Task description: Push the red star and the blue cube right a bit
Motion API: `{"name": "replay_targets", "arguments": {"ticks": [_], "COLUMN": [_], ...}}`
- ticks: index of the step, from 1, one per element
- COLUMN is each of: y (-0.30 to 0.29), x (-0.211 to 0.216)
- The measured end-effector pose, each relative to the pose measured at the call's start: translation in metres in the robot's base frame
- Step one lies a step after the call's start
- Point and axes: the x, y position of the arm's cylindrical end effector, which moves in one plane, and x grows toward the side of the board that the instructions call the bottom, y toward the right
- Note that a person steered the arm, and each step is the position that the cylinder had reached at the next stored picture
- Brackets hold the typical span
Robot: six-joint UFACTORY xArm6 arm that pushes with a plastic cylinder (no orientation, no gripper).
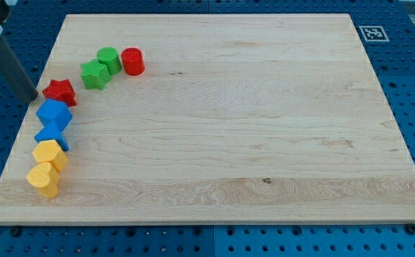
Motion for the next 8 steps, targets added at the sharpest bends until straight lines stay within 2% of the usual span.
{"name": "replay_targets", "arguments": {"ticks": [2, 3, 5, 6, 8], "y": [0.026, 0.026, 0.069, 0.069, 0.043], "x": [0.018, 0.020, 0.013, 0.013, 0.051]}}
